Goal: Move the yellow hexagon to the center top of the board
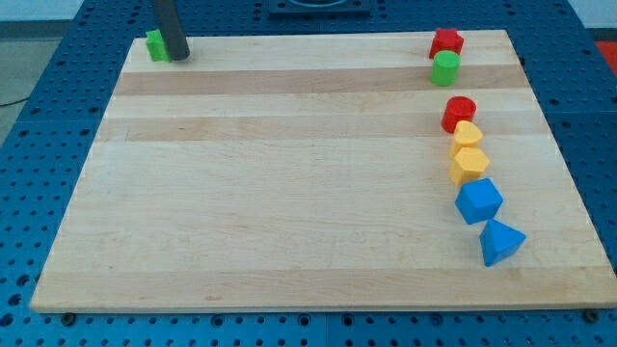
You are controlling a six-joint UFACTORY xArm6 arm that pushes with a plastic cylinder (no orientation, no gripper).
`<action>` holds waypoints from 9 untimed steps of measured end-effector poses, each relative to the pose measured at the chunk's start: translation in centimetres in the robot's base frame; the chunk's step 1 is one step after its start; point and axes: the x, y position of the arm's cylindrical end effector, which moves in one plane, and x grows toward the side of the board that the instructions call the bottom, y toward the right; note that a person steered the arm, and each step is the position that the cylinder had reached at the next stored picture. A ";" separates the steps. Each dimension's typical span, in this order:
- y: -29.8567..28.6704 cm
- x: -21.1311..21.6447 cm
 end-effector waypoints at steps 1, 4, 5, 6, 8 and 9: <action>0.5 1.5; 9.2 15.5; 12.0 24.8; 18.5 33.0; 26.7 38.6; 35.7 38.5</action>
